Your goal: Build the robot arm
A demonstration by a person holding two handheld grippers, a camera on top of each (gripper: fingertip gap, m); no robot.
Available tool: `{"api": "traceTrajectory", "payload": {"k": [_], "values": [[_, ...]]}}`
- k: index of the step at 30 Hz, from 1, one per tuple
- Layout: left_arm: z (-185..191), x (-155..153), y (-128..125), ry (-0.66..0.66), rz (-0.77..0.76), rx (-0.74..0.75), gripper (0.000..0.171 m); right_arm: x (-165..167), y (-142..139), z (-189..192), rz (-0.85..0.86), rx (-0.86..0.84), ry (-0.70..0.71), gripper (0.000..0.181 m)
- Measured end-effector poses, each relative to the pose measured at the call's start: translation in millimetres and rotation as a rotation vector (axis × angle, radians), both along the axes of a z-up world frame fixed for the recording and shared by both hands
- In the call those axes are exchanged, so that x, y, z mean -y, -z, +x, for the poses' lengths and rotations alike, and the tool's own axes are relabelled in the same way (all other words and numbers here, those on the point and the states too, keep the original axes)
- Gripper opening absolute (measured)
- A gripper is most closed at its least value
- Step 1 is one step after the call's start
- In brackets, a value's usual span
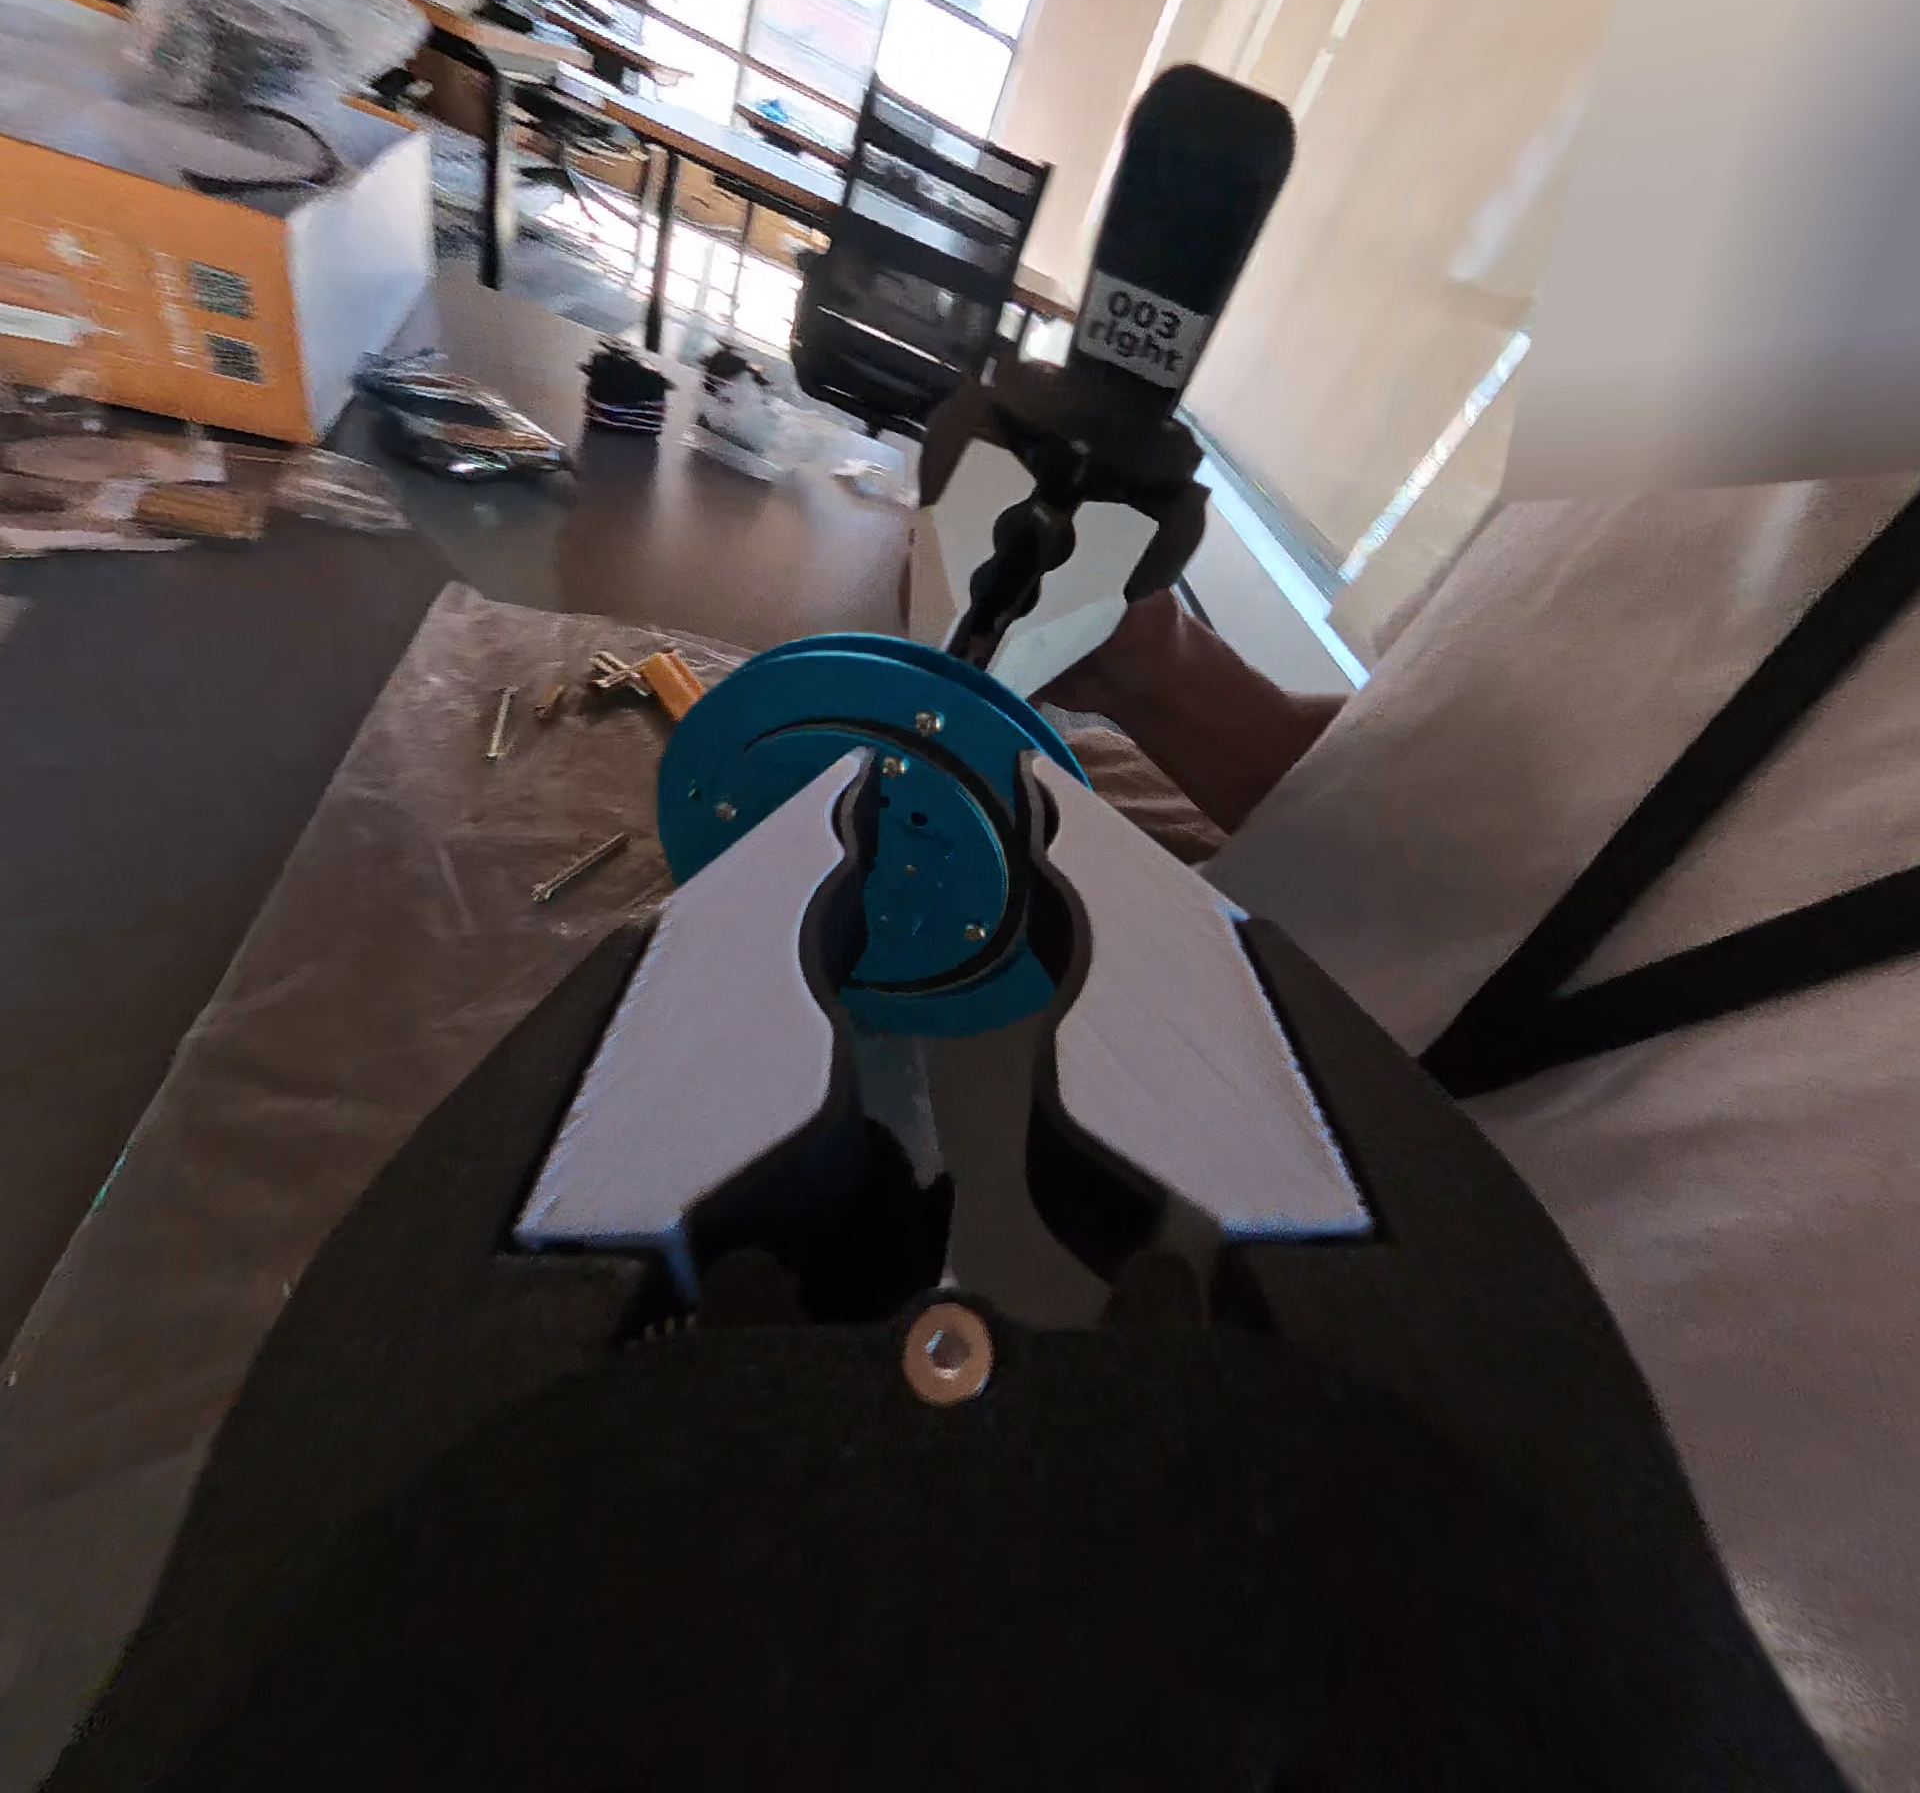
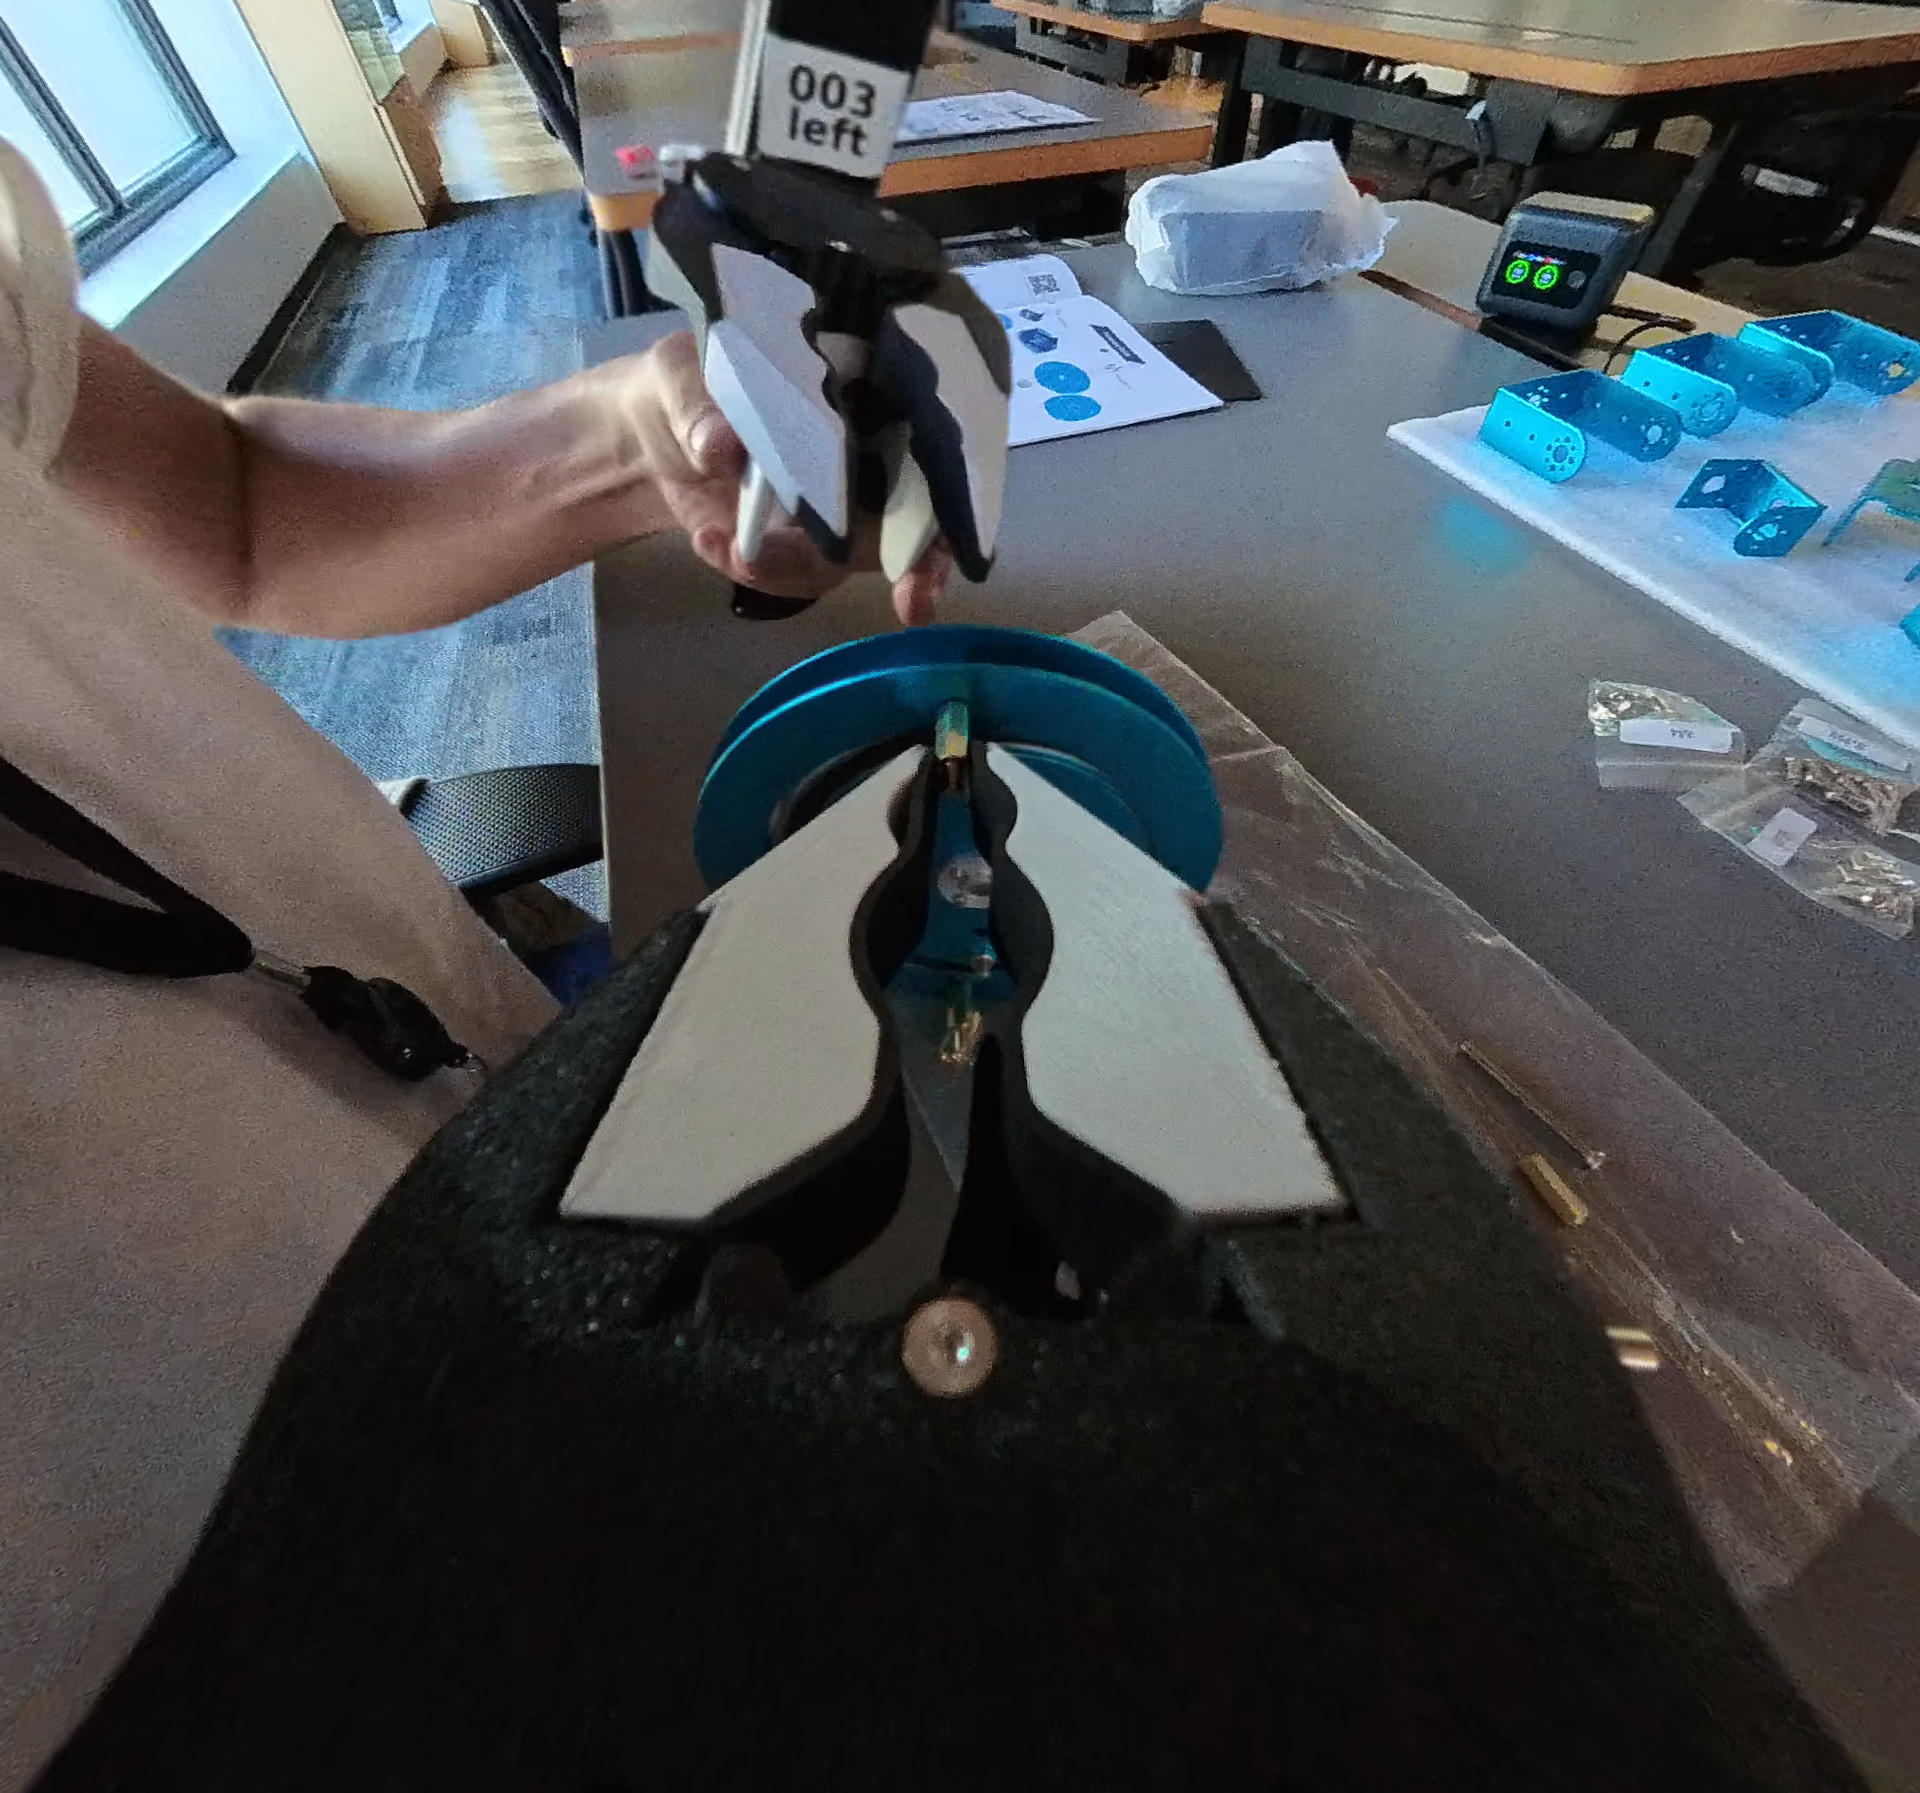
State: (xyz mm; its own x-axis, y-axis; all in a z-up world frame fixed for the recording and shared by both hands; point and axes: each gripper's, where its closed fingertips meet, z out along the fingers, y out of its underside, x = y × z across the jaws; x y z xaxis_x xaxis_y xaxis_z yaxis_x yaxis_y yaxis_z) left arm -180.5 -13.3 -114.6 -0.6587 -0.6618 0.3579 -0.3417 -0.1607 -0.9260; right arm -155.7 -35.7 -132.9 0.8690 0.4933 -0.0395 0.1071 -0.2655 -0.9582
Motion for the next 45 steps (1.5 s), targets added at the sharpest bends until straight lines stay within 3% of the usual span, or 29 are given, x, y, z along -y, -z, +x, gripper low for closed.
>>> {"api": "traceTrajectory", "payload": {"k": [4, 12, 17, 22, 25, 27, 29, 32, 35, 40, 45], "values": [[14, 11, 15, 0.087, 0.165, -0.022, 0.022, 0, 0, -6, 0.022, 0.011, -0.061, 0.003], [8, 17, 11, 0.153, 0.275, 0.021, 0.009, -3, 0, -8, 0.009, 0.076, -0.115, 0.003], [8, 15, 10, 0.167, 0.261, 0.0, 0.01, -5, 0, -8, 0.01, 0.075, -0.132, 0.003], [5, 15, -2, 0.189, 0.088, -0.06, 0.014, -6, 1, -7, 0.049, 0.183, -0.112, 0.003], [13, 5, -4, 0.032, 0.056, -0.089, 0.027, -10, 1, -2, 0.049, 0.235, -0.072, 0.003], [14, 5, -9, -0.094, 0.002, -0.087, 0.044, -11, 2, 0, 0.044, 0.246, -0.05, 0.003], [13, 11, -4, -0.244, 0.04, -0.038, 0.063, -12, 2, 0, 0.044, 0.244, -0.025, 0.004], [16, 19, 9, -0.444, 0.078, -0.039, 0.063, -15, 2, 1, 0.04, 0.246, 0.01, 0.004], [20, 19, 18, -0.585, 0.196, 0.001, 0.051, -17, 2, -2, 0.034, 0.28, 0.037, 0.004], [23, 17, 24, -0.669, 0.375, 0.019, 0.035, -15, 1, -8, 0.04, 0.31, 0.022, 0.004], [23, 18, 23, -0.669, 0.398, -0.013, 0.031, -13, 1, -7, 0.027, 0.276, 0.006, 0.004]]}}
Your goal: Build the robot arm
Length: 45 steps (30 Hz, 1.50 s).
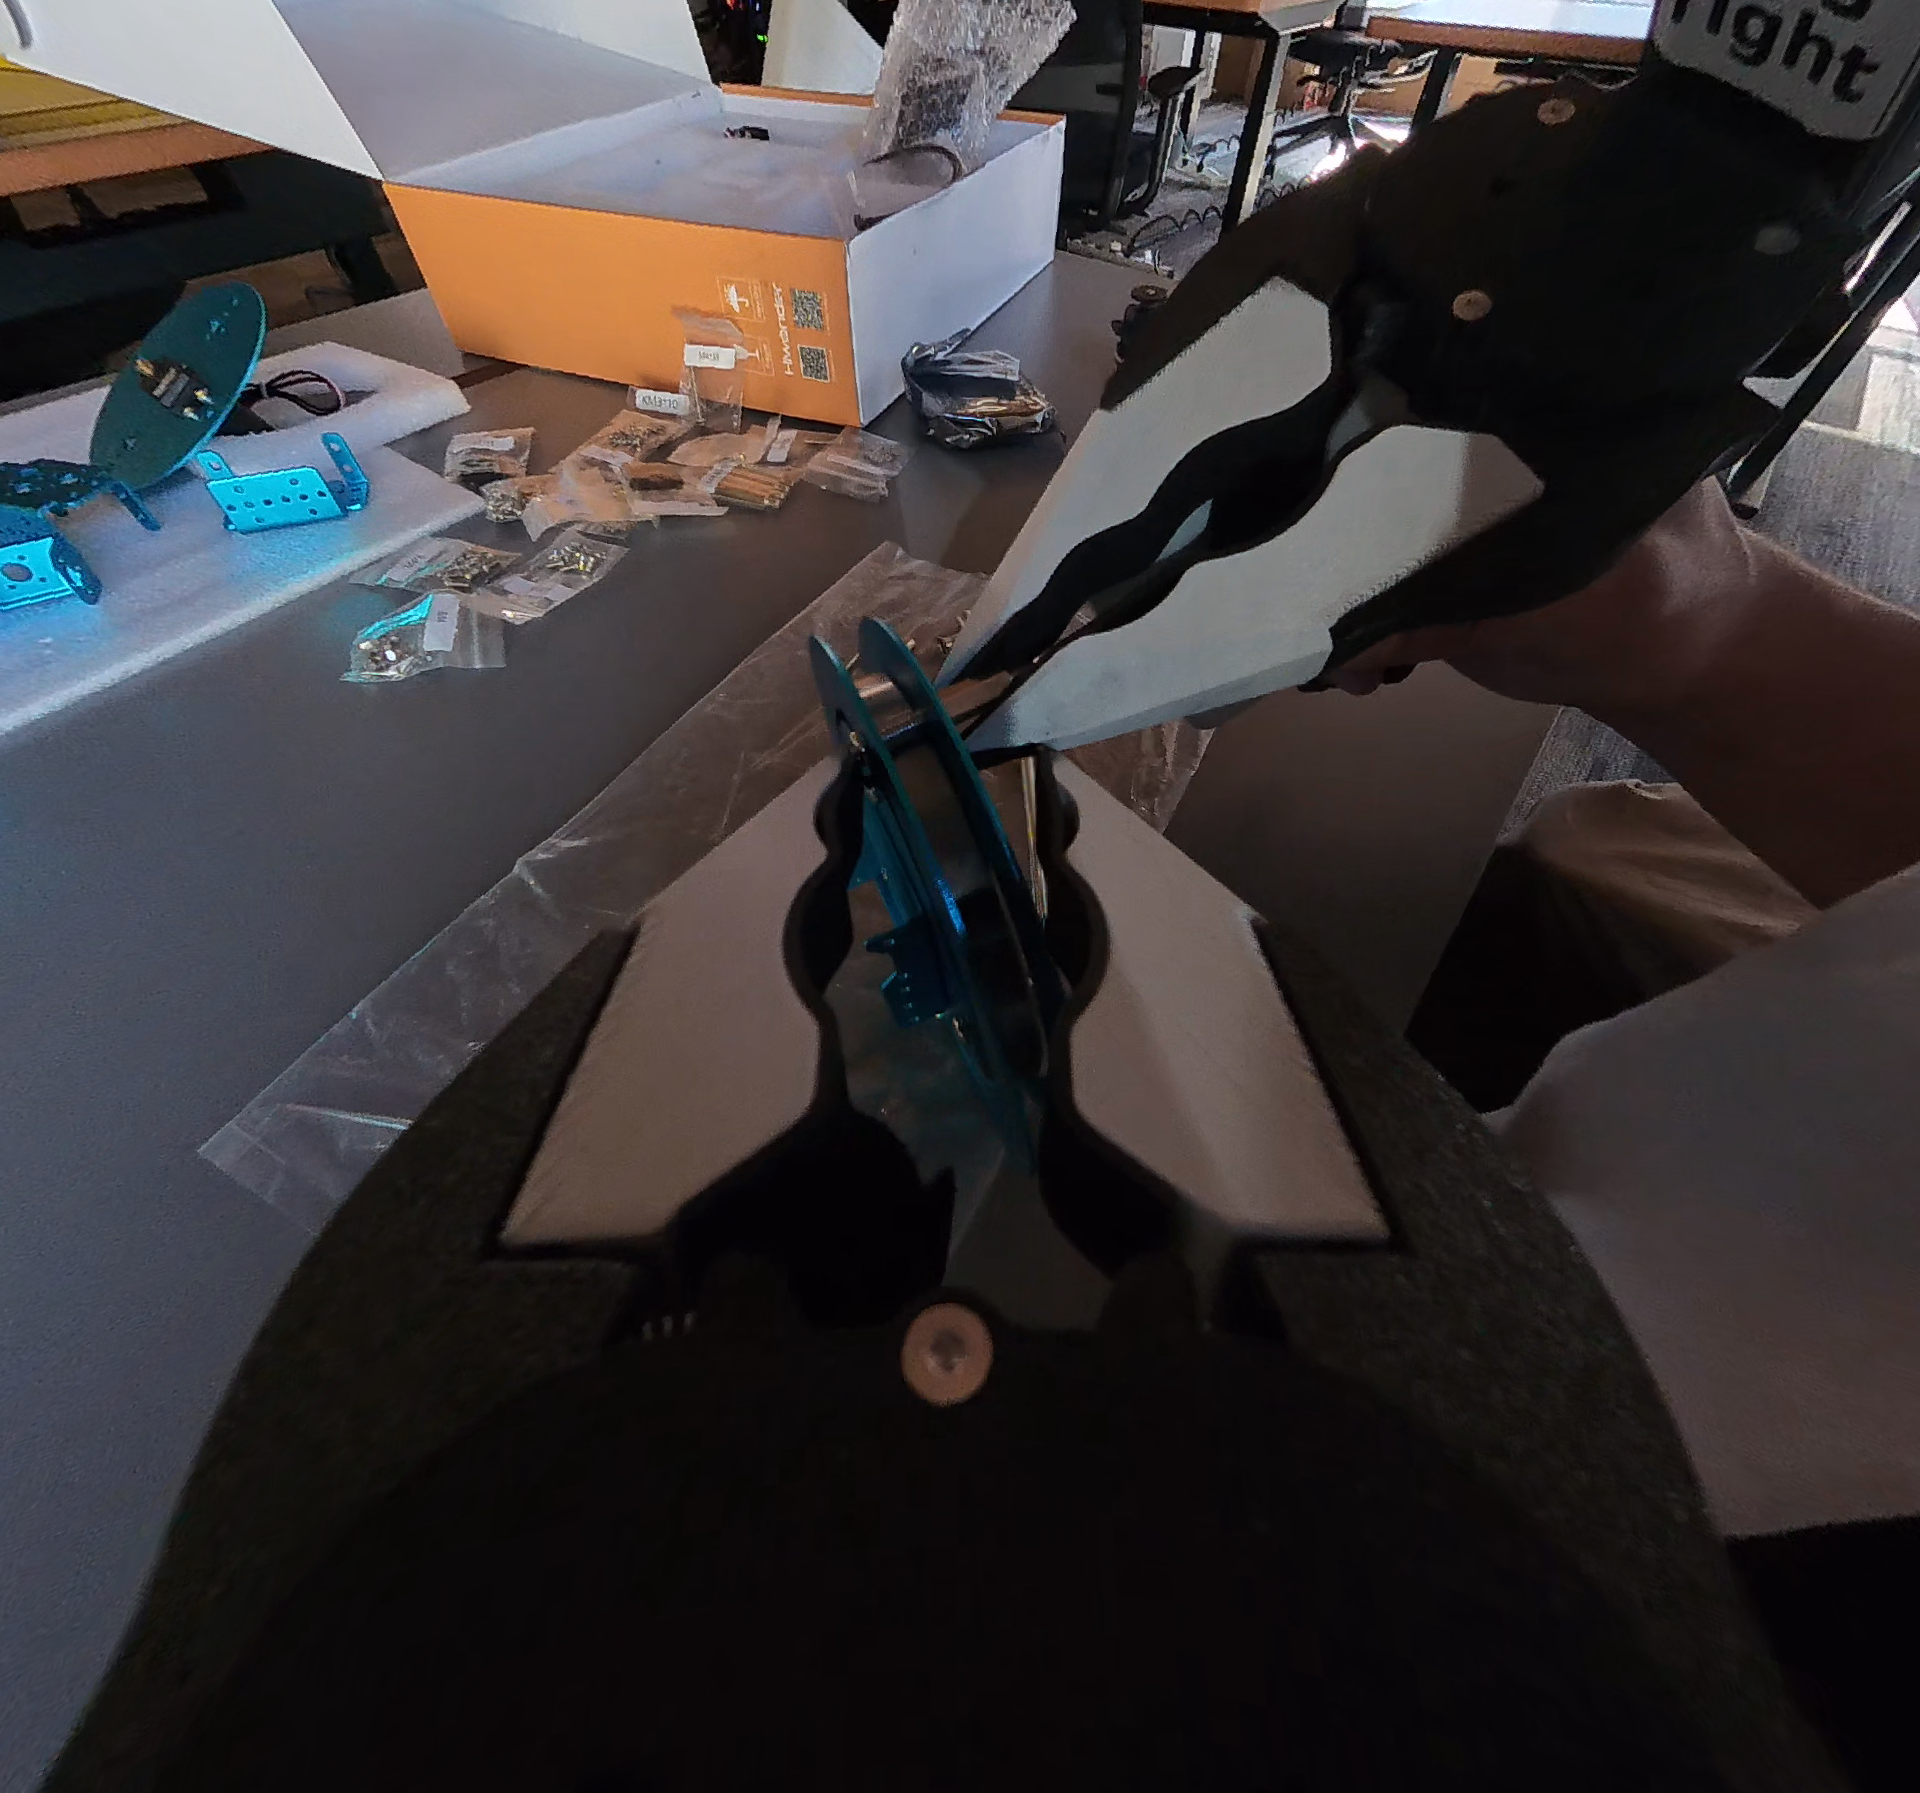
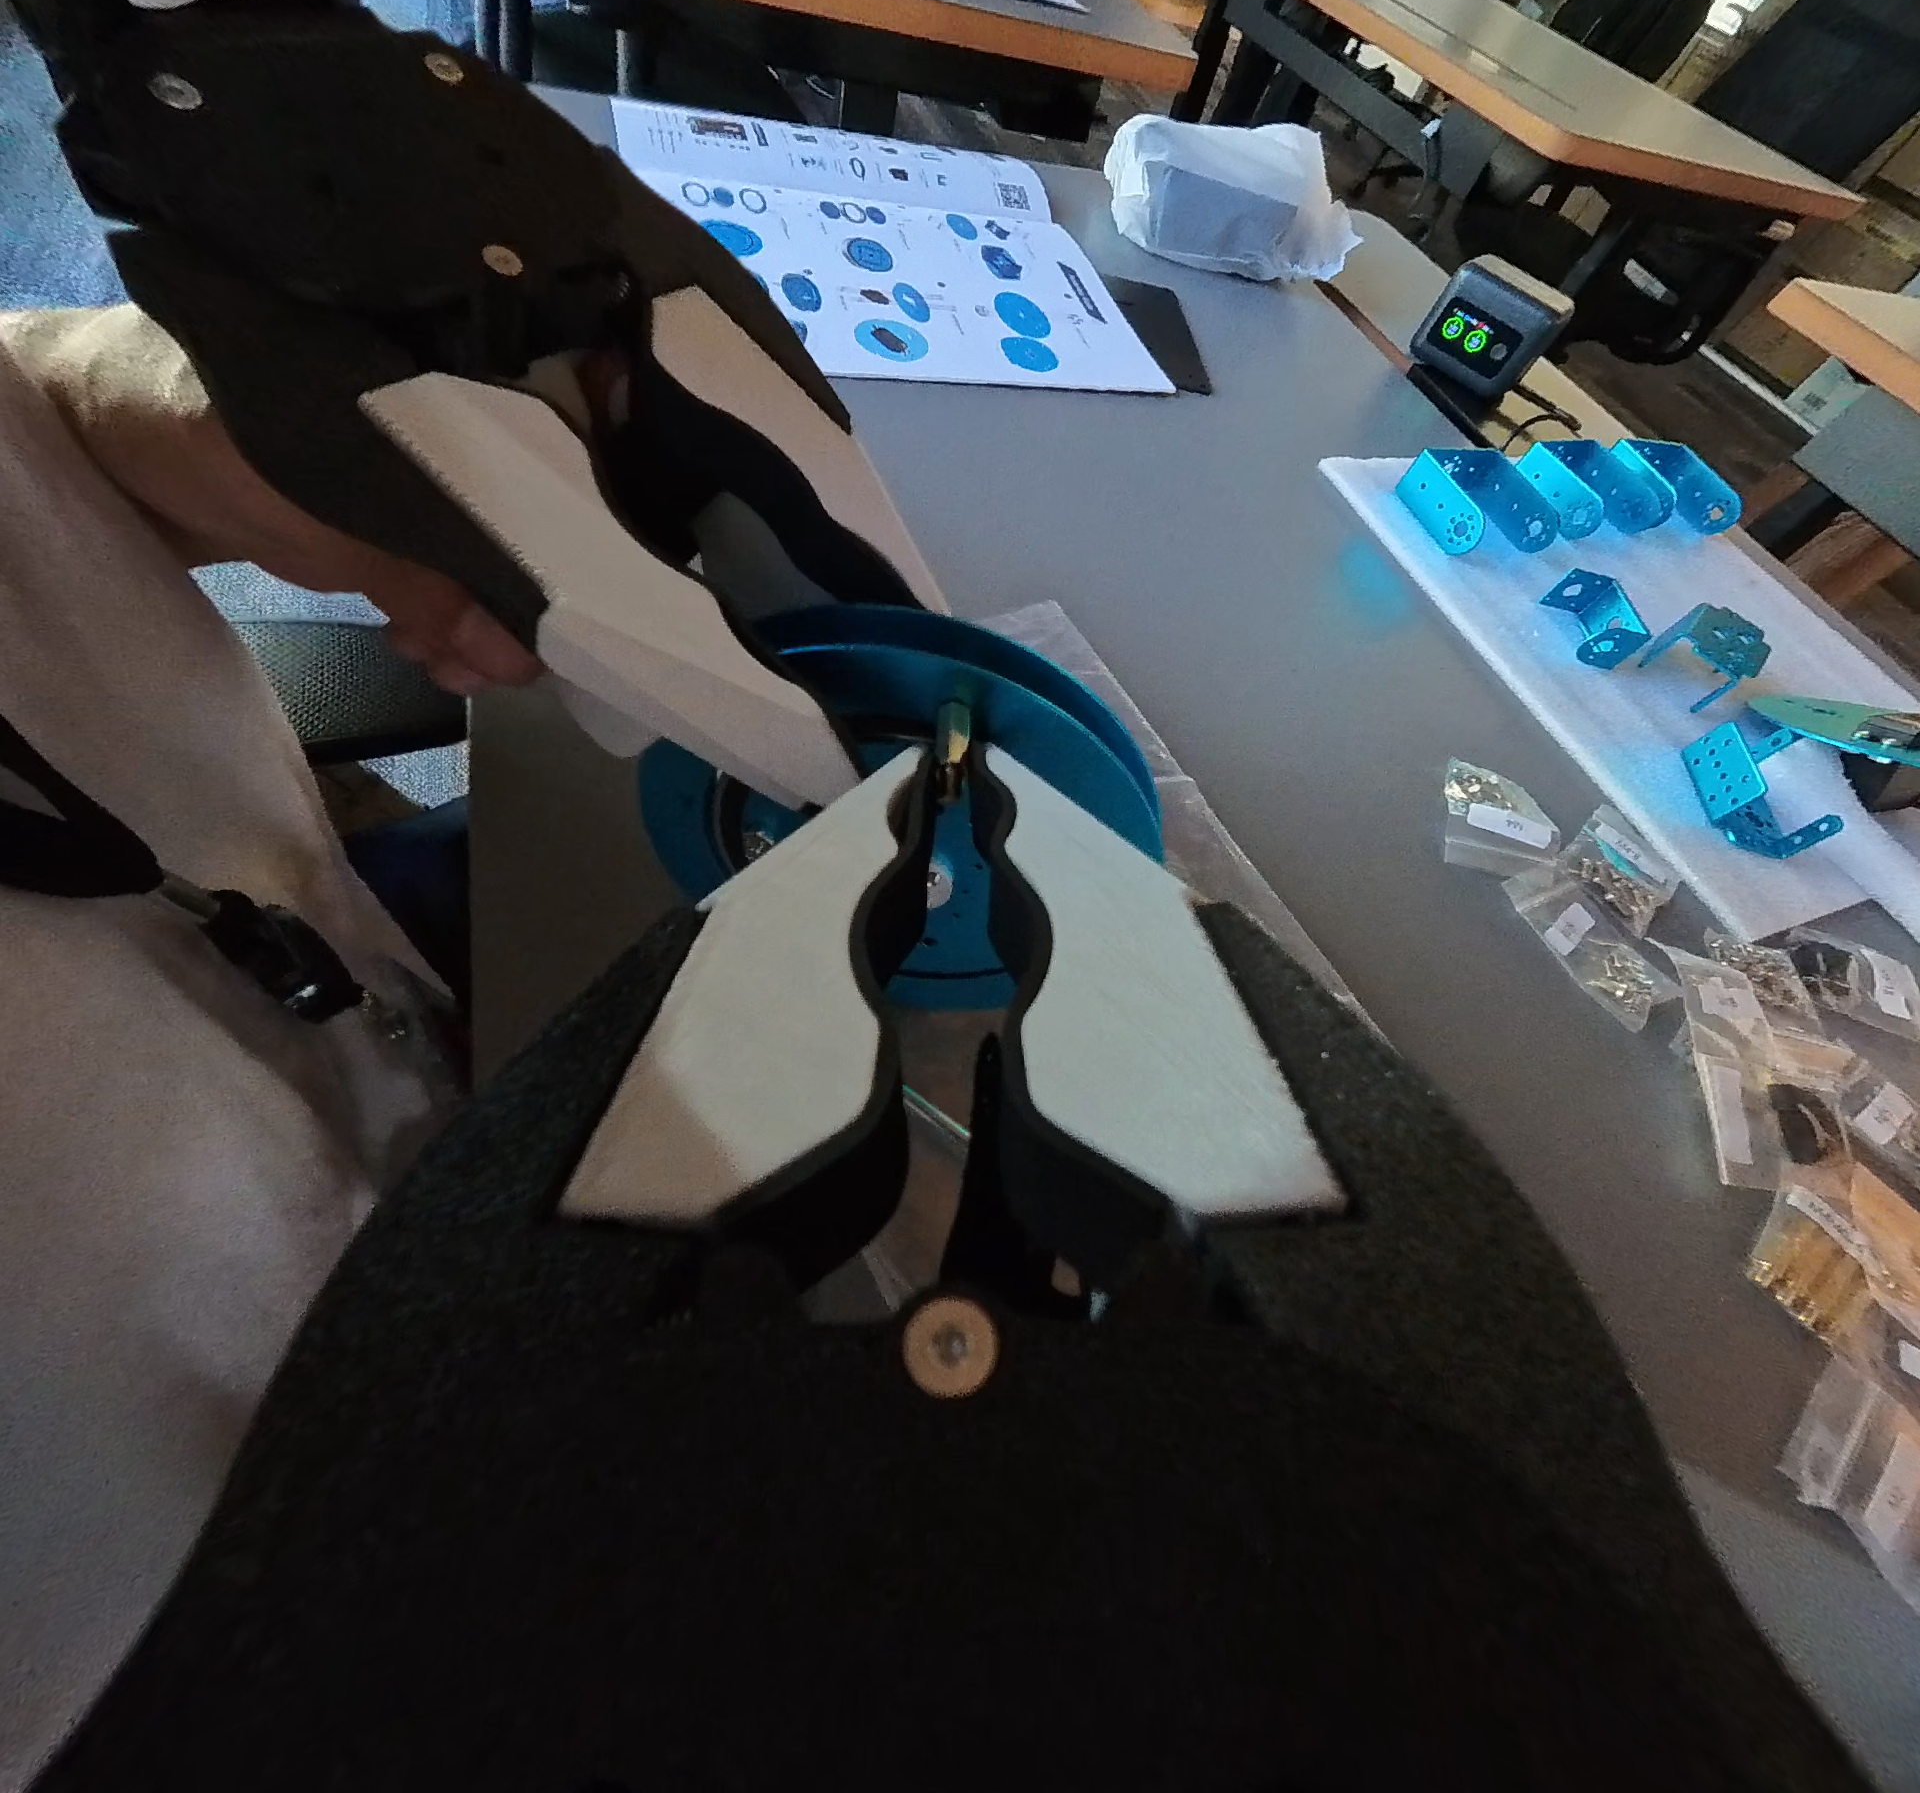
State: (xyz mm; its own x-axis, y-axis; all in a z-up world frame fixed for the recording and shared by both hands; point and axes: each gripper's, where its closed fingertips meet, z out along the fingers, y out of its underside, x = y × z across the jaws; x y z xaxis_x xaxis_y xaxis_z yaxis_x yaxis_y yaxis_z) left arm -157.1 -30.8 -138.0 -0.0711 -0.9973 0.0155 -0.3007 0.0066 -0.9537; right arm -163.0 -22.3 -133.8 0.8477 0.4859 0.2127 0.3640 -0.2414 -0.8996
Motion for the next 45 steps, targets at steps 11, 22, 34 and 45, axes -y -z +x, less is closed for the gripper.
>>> {"api": "traceTrajectory", "payload": {"k": [11, 22, 34, 45], "values": [[2, -5, 2, -0.05, 0.05, -0.101, 0.018, 1, -1, 6, -0.046, -0.042, 0.075, 0.005], [6, -6, 2, -0.05, 0.084, -0.155, 0.014, 15, -10, 15, -0.108, -0.171, 0.133, 0.017], [8, -5, 1, -0.066, 0.178, -0.131, 0.012, 11, 1, 11, -0.332, -0.465, 0.177, 0.003], [11, 3, 0, -0.053, 0.106, -0.104, 0.012, 19, -3, 7, -0.459, -0.758, 0.062, 0.018]]}}
